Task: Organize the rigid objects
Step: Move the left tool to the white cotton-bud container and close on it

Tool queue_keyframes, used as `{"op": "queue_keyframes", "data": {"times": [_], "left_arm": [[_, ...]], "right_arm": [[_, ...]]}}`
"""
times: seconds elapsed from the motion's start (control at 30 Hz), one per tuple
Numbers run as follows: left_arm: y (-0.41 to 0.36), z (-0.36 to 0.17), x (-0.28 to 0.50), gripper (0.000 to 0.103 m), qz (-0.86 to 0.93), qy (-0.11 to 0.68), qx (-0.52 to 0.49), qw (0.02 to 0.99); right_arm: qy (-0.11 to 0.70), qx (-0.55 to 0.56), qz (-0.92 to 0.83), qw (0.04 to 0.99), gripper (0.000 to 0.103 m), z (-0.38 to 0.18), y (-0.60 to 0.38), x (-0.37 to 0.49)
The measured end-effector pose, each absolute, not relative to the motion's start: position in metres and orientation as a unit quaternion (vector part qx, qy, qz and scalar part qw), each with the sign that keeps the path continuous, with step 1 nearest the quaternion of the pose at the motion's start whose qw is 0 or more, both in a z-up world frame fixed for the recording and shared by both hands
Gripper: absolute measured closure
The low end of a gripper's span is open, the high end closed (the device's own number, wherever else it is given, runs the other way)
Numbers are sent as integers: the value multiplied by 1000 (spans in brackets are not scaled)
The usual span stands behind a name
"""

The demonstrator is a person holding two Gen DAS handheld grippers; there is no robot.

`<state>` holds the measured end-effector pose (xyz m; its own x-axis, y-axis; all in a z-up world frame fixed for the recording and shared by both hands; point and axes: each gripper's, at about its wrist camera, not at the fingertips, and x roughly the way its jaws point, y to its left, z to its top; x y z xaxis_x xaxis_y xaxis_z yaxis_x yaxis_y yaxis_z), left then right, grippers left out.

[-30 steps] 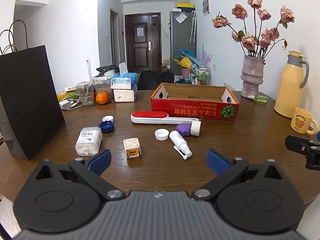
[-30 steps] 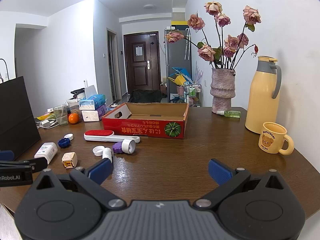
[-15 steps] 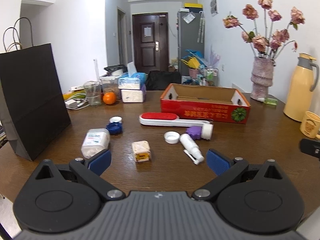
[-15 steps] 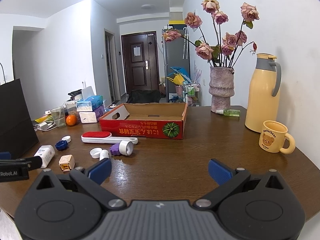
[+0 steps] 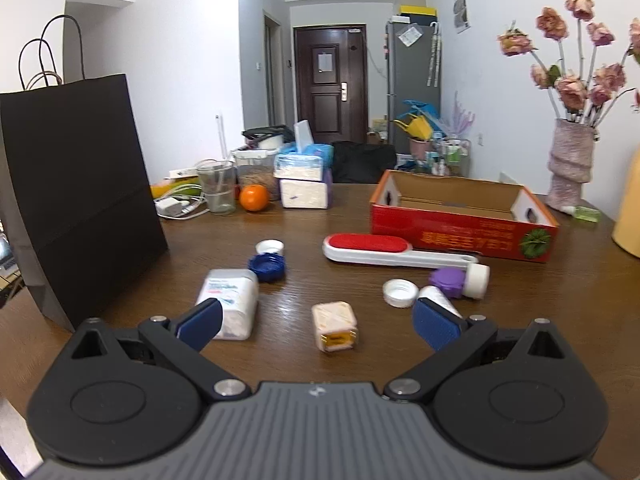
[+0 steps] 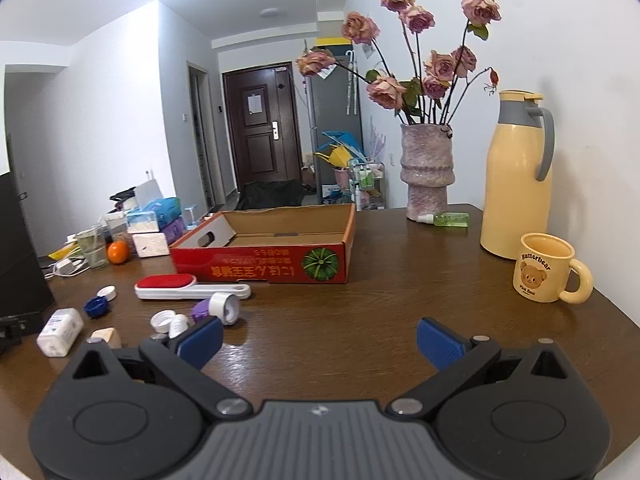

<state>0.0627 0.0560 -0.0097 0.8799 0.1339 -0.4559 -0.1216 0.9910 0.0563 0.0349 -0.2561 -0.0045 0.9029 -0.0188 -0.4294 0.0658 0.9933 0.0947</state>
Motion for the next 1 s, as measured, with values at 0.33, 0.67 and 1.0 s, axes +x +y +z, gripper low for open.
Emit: {"op": "queue_keyframes", "data": {"times": [0.33, 0.67, 1.0], "left_arm": [[94, -19, 105, 0, 111, 240, 16, 964], [126, -37, 145, 0, 138, 262, 9, 955], [154, -60, 186, 0, 158, 288, -4, 944]], "right_arm": [[221, 56, -25, 973, 0, -15, -261, 67], [218, 65, -15, 974, 0, -26, -258, 103], [198, 57, -55, 977, 0, -29, -271, 133]]}}
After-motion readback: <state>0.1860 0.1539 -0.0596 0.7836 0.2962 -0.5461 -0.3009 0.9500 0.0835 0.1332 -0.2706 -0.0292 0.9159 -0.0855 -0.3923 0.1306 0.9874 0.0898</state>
